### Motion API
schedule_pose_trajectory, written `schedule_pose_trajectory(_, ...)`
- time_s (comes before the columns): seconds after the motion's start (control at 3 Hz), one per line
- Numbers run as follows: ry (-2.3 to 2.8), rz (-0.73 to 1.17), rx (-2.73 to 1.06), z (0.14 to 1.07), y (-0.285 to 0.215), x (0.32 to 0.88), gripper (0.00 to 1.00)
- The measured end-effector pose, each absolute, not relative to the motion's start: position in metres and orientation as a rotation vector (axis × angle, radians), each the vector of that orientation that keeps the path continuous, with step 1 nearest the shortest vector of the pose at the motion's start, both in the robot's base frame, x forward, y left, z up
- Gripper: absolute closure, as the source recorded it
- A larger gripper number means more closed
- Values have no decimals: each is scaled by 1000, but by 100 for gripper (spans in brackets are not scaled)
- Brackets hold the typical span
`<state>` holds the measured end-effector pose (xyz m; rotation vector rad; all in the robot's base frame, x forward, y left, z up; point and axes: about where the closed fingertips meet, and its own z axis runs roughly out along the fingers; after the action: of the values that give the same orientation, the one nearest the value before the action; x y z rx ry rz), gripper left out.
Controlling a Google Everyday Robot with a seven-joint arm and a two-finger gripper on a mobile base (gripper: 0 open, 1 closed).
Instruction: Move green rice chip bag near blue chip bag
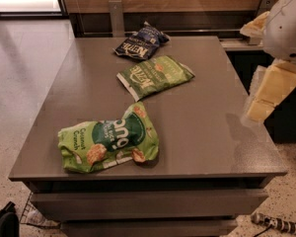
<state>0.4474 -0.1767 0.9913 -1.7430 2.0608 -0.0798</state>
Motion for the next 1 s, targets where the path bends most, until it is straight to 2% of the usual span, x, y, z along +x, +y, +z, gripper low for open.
schedule_pose_trajectory(0.67, 1713, 293, -1773, 965, -62, 448, 0)
schedule_pose_trajectory(1.0, 1615, 389, -1806, 953, 5, 432, 0)
